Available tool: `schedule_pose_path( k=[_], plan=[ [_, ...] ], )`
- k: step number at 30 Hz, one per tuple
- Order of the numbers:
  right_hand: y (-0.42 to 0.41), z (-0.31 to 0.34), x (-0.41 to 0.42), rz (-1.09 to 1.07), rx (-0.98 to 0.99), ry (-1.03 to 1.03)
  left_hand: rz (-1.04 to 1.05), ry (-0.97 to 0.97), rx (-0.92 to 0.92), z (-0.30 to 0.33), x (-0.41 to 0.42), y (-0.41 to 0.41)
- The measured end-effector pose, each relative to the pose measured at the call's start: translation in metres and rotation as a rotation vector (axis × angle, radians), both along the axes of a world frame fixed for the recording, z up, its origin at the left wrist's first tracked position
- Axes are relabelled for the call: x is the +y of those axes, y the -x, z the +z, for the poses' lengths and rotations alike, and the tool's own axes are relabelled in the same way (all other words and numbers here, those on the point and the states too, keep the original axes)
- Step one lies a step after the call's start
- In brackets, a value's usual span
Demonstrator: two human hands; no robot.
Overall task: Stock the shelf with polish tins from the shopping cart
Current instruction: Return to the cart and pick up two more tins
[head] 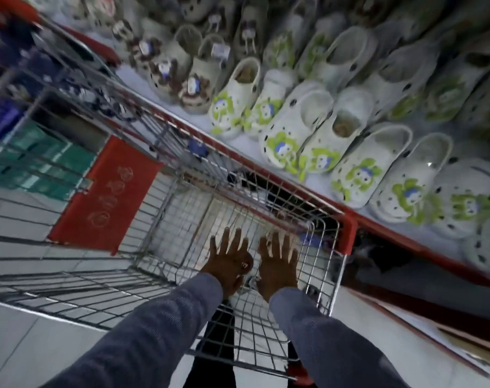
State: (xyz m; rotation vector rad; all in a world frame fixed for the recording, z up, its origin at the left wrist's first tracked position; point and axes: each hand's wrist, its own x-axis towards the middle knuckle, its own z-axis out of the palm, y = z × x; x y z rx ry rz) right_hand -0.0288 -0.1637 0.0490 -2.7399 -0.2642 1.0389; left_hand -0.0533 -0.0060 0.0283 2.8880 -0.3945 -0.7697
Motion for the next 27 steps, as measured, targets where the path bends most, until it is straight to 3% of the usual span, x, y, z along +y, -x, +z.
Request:
schedule_pose_path(
  k=[2, 5, 9, 14, 16, 19, 23, 25, 26, 27],
  plan=[
    [0.004, -0.033, 0.007, -0.061, 0.059, 0.049, 0.065, 0.032, 0.132, -0.014, -0.003, -0.005],
    [0.010, -0.065, 0.016, -0.166, 0.102, 0.110, -0.039, -0.025, 0.214, -0.042, -0.008, -0.002],
    [0.020, -0.091, 0.022, -0.163, 0.082, 0.208, 0.008, -0.034, 0.320, -0.071, -0.019, 0.000],
    [0.019, -0.101, 0.029, -0.076, 0.027, 0.352, 0.068, 0.009, 0.282, -0.086, -0.026, -0.006],
    [0.011, -0.089, 0.025, -0.108, 0.017, 0.371, 0.118, -0.003, 0.248, -0.066, -0.027, -0.014],
    [-0.015, -0.054, 0.017, -0.166, 0.091, 0.231, 0.120, 0.042, 0.162, -0.019, -0.019, -0.033],
    [-0.042, 0.000, 0.013, -0.069, -0.010, 0.159, 0.190, 0.076, 0.083, 0.062, 0.000, -0.047],
    [-0.051, 0.016, 0.012, -0.170, -0.031, 0.033, 0.292, 0.109, 0.069, 0.082, 0.010, -0.048],
    [-0.080, 0.100, 0.003, -0.111, -0.157, -0.023, 0.293, 0.115, -0.076, 0.149, 0.014, -0.067],
    [-0.084, 0.133, -0.001, -0.128, -0.205, -0.077, 0.329, 0.163, -0.113, 0.174, 0.016, -0.069]
  ],
)
